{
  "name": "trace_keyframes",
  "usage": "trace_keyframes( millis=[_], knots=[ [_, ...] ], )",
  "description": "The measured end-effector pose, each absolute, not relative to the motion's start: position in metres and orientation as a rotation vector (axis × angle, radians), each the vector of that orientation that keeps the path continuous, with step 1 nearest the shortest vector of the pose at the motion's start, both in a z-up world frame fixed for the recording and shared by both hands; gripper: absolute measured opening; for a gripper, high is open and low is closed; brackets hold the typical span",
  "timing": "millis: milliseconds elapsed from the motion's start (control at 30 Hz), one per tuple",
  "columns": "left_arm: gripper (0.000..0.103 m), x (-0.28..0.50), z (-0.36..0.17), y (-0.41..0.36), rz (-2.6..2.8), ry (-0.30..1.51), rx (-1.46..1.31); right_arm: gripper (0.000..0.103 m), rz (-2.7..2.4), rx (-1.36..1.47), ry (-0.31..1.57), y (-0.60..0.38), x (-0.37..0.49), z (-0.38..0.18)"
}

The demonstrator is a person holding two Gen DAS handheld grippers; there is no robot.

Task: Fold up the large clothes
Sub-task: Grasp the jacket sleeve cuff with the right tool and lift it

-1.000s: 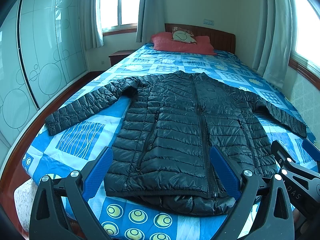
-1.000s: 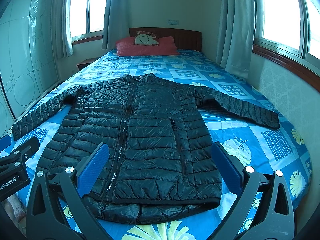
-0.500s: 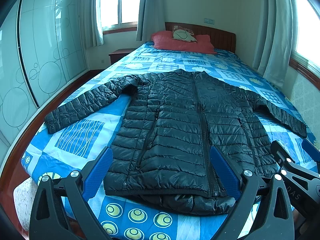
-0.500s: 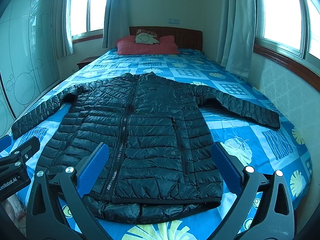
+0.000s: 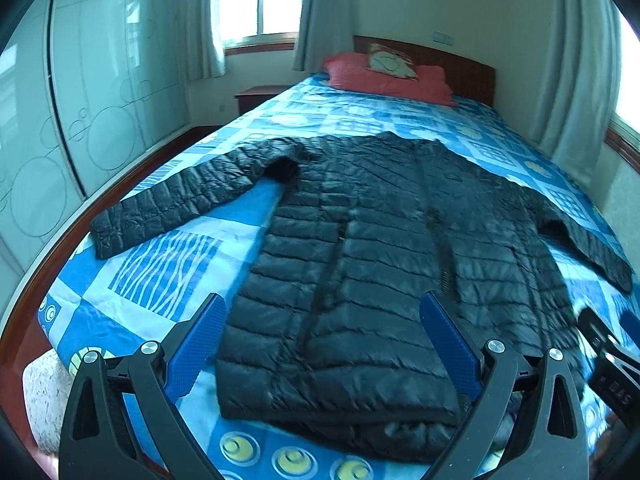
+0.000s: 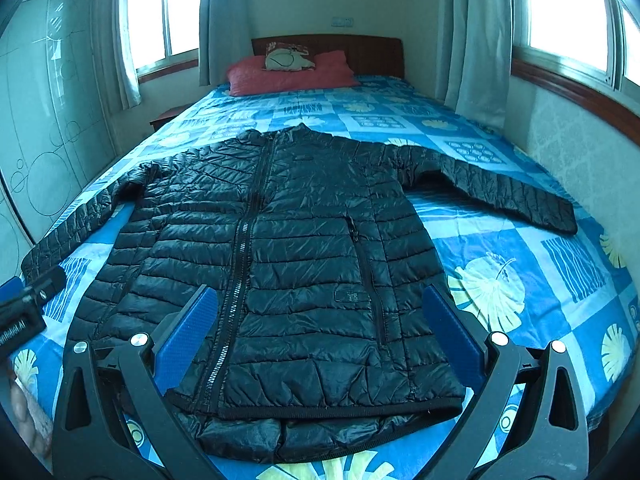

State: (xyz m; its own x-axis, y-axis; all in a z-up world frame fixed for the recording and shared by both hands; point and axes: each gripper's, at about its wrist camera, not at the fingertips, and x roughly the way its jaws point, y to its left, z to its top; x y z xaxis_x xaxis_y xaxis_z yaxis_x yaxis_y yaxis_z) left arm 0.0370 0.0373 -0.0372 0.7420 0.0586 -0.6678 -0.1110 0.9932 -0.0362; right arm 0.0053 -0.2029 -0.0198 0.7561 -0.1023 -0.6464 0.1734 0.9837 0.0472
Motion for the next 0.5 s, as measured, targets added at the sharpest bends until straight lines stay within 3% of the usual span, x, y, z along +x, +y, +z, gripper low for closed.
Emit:
trace_keyframes(
  millis=[500],
  knots=[
    [0.097, 0.052, -0.057, 0.062, 0.116, 0.781, -0.134, 0.101, -0.198, 0.371, 0.651, -0.272, -0.02, -0.02]
  ],
)
